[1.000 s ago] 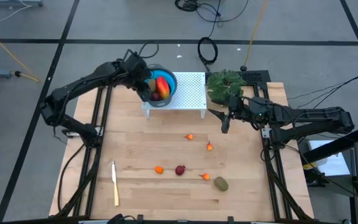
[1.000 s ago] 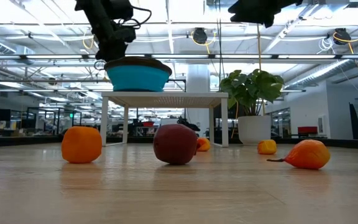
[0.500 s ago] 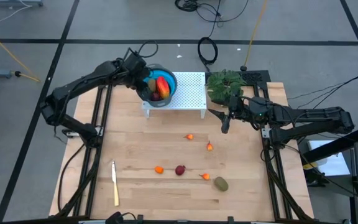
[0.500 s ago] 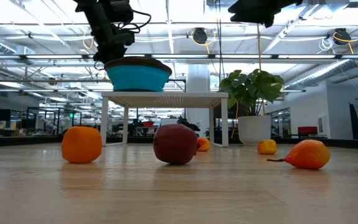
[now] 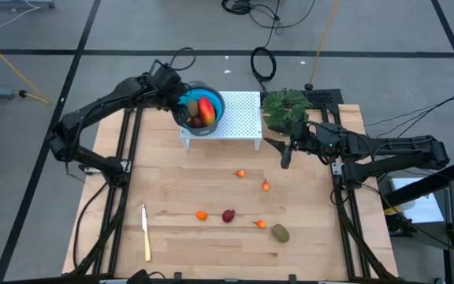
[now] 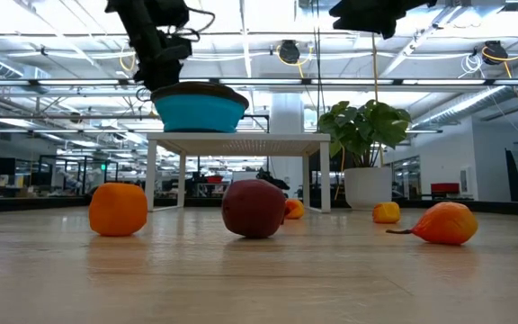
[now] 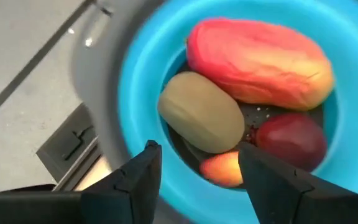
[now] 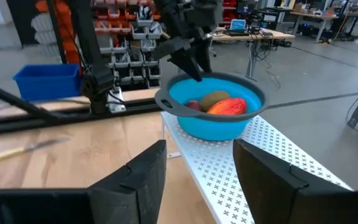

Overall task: Pick & Place Fruit
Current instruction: Put the peach in the blue strainer bowl on the shelf

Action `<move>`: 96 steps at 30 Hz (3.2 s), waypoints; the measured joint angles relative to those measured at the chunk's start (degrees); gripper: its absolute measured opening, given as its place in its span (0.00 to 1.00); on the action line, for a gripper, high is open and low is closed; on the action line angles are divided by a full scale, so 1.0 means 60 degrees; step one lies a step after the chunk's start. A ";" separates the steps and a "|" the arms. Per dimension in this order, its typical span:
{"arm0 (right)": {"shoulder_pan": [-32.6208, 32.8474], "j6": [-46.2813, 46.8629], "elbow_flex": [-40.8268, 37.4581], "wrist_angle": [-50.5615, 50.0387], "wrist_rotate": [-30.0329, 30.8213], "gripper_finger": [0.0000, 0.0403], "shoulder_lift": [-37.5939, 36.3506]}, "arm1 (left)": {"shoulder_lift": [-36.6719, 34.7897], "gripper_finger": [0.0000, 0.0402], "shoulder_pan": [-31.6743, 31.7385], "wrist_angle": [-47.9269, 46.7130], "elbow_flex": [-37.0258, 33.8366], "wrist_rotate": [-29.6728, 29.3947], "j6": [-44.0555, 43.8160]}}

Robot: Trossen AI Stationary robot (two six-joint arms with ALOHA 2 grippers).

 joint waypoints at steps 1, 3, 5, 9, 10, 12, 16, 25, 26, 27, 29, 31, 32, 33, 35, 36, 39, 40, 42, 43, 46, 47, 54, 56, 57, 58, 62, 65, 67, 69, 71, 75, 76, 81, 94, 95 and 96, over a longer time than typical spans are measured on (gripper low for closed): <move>0.0000 0.0153 0.0000 0.0043 -0.0003 0.45 0.0000 | -0.0157 0.53 -0.0020 0.0011 0.0000 0.0002 -0.0165; 0.0000 0.0433 0.0000 0.0107 -0.0010 0.45 0.0000 | -0.0453 0.54 -0.0071 0.0008 0.0000 0.0003 -0.0442; 0.0011 0.0694 0.0000 0.0116 -0.0180 0.45 0.0000 | -0.0805 0.53 -0.0188 0.0008 0.0000 0.0011 -0.0546; 0.0019 0.0692 0.0000 0.0119 -0.1113 0.43 0.0025 | -0.1556 0.47 -0.0515 0.0081 -0.0028 0.0050 -0.0473; 0.0030 0.0705 0.0004 0.0122 -0.1355 0.43 0.0045 | -0.1769 0.45 -0.0608 0.0157 -0.0102 0.0115 -0.0409; 0.0116 0.0705 0.0004 0.0114 -0.1515 0.43 0.0115 | -0.2192 0.40 -0.0771 0.0493 -0.0362 0.0446 -0.0405; 0.0460 0.0705 0.0004 0.0291 -0.1482 0.43 0.0401 | -0.3202 0.32 -0.0992 0.1507 -0.1401 0.1504 -0.0395; 0.1251 0.0805 0.0007 0.0585 -0.1295 0.42 0.0906 | -0.5463 0.17 -0.1464 0.3153 -0.3933 0.1783 -0.1649; 0.1353 0.0859 0.0007 0.0575 -0.1196 0.42 0.0931 | -0.5710 0.16 -0.1538 0.3360 -0.4213 0.1787 -0.1774; 0.1441 0.0877 0.0007 0.0573 -0.1178 0.42 0.0966 | -0.5944 0.14 -0.1619 0.3545 -0.4453 0.1790 -0.1897; 0.1601 0.0891 0.0007 0.0590 -0.1162 0.42 0.1029 | -0.6428 0.11 -0.1825 0.4027 -0.4950 0.1783 -0.2066; 0.1773 0.1022 0.0007 0.0579 -0.1158 0.42 0.1108 | -0.6877 0.07 -0.2026 0.4453 -0.5398 0.1783 -0.2152; 0.1842 0.1094 0.0009 0.0581 -0.1123 0.42 0.1157 | -0.7083 0.05 -0.2126 0.4678 -0.5593 0.1787 -0.2180; 0.1931 0.1183 0.0011 0.0579 -0.0988 0.42 0.1204 | -0.7280 0.03 -0.2221 0.4909 -0.5775 0.1788 -0.2203; 0.2112 0.1337 0.0011 0.0577 -0.0808 0.42 0.1312 | -0.7662 0.01 -0.2433 0.5295 -0.6076 0.1790 -0.2263; 0.2192 0.1414 0.0019 0.0566 -0.0653 0.42 0.1372 | -0.7837 0.01 -0.2540 0.5496 -0.6225 0.1787 -0.2278; 0.2432 0.1619 0.0228 0.0300 -0.0426 0.42 0.1593 | -0.8307 0.04 -0.2856 0.5788 -0.6570 0.1790 -0.2278; 0.2492 0.1661 0.0368 0.0144 -0.0419 0.42 0.1702 | -0.8446 0.04 -0.2967 0.5874 -0.6677 0.1789 -0.2278; 0.2603 0.1769 0.0717 -0.0196 -0.0422 0.42 0.1941 | -0.8723 0.05 -0.3169 0.6112 -0.6912 0.1790 -0.2278; 0.2659 0.1797 0.0923 -0.0490 -0.0421 0.42 0.2081 | -0.8851 0.05 -0.3269 0.6176 -0.7028 0.1787 -0.2278; 0.2824 0.1871 0.1674 -0.1657 -0.0420 0.42 0.2605 | -0.9169 0.03 -0.3509 0.6180 -0.7276 0.1769 -0.2278; 0.2857 0.1974 0.1951 -0.2150 -0.0422 0.42 0.2801 | -0.9251 0.02 -0.3581 0.6189 -0.7347 0.1764 -0.2278; 0.3038 0.3708 0.3703 -0.5688 -0.0482 0.42 0.4257 | -0.9545 0.04 -0.3815 0.6153 -0.7715 0.1754 -0.2282; 0.3030 0.4602 0.3930 -0.6258 -0.0496 0.42 0.4565 | -0.9543 0.06 -0.3832 0.6131 -0.7745 0.1754 -0.2282; 0.2987 0.5074 0.3979 -0.6461 -0.0510 0.42 0.4698 | -0.9543 0.06 -0.3832 0.6128 -0.7748 0.1754 -0.2277; 0.2927 0.5506 0.3985 -0.6584 -0.0632 0.42 0.4810 | -0.9543 0.06 -0.3832 0.6122 -0.7748 0.1754 -0.2259; 0.2693 0.6845 0.3990 -0.7259 -0.1464 0.42 0.5230 | -0.9543 0.06 -0.3829 0.6109 -0.7752 0.1750 -0.2091; 0.2564 0.7770 0.3993 -0.7757 -0.1522 0.42 0.5507 | -0.9539 0.06 -0.3825 0.6086 -0.7752 0.1750 -0.2085; 0.2439 0.8163 0.3989 -0.8065 -0.1512 0.42 0.5637 | -0.9539 0.06 -0.3825 0.6066 -0.7752 0.1750 -0.2085; 0.2308 0.8471 0.3989 -0.8106 -0.1503 0.42 0.5699 | -0.9539 0.06 -0.3825 0.6058 -0.7752 0.1750 -0.2020; 0.2161 0.8922 0.3944 -0.8096 -0.1504 0.42 0.5696 | -0.9539 0.06 -0.3825 0.6060 -0.7752 0.1750 -0.2009; 0.1911 1.0118 0.3628 -0.7965 -0.1539 0.42 0.5697 | -0.9539 0.06 -0.3825 0.6058 -0.7752 0.1750 -0.2005; 0.1868 1.0330 0.3520 -0.7976 -0.1653 0.42 0.5697 | -0.9539 0.06 -0.3825 0.6062 -0.7752 0.1750 -0.2002; 0.1783 1.1324 0.2799 -0.7819 -0.2264 0.42 0.5690 | -0.9532 0.06 -0.3825 0.6062 -0.7752 0.1746 -0.1902; 0.1730 1.1776 0.1564 -0.5940 -0.2240 0.42 0.5686 | -0.9532 0.06 -0.3825 0.6066 -0.7752 0.1375 -0.1838; 0.1730 1.1776 0.1459 -0.5798 -0.2240 0.42 0.5686 | -0.9532 0.06 -0.3825 0.6066 -0.7752 0.1310 -0.1841; 0.1730 1.1776 0.1376 -0.5687 -0.2240 0.42 0.5686 | -0.9532 0.06 -0.3825 0.6066 -0.7752 0.1284 -0.1841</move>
